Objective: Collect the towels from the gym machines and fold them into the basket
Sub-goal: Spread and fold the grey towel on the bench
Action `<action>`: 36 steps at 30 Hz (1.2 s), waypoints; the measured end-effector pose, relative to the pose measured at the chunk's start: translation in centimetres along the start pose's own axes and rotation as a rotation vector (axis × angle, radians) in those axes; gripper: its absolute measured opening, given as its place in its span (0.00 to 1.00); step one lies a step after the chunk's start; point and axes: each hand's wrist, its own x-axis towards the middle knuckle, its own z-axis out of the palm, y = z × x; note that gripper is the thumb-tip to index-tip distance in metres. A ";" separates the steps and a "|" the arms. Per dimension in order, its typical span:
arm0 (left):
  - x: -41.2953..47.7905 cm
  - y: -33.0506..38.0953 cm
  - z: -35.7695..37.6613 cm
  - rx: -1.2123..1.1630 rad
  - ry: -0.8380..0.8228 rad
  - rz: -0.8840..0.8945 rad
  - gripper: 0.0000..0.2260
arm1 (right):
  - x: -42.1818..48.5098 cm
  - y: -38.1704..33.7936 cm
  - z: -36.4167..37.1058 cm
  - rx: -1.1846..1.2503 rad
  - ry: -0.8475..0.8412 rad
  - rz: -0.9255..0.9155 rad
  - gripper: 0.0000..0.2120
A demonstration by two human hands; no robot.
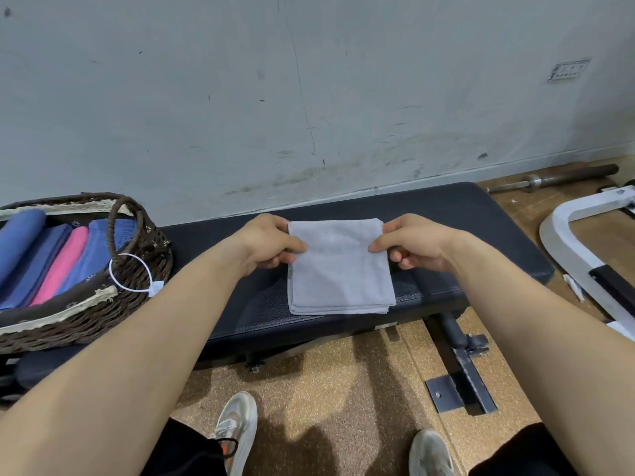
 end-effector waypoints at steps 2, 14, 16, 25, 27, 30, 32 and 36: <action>0.0 0.1 0.3 -0.183 -0.006 -0.041 0.06 | -0.1 0.0 -0.1 0.015 0.004 -0.012 0.08; 0.2 0.3 0.2 -0.228 -0.069 0.021 0.13 | -0.1 0.6 -0.3 0.029 0.078 -0.087 0.11; 0.1 0.1 0.0 -0.198 -0.094 0.046 0.14 | -0.2 0.7 -0.6 0.051 0.050 -0.097 0.15; -1.9 -0.9 -0.3 0.008 -0.141 0.250 0.08 | -1.7 1.4 -0.6 0.003 0.086 -0.182 0.11; -2.2 -1.2 -0.4 0.090 -0.141 0.297 0.08 | -2.2 1.9 -0.5 -0.065 0.106 -0.229 0.08; -2.7 -1.8 -0.5 0.226 -0.126 0.353 0.10 | -2.7 2.9 -0.4 -0.221 0.154 -0.300 0.07; -2.8 -2.4 -0.3 0.266 -0.122 0.381 0.10 | -2.9 3.5 -0.2 -0.258 0.178 -0.334 0.07; -2.8 -3.6 0.2 0.321 -0.109 0.459 0.10 | -3.1 4.4 0.3 -0.265 0.163 -0.361 0.06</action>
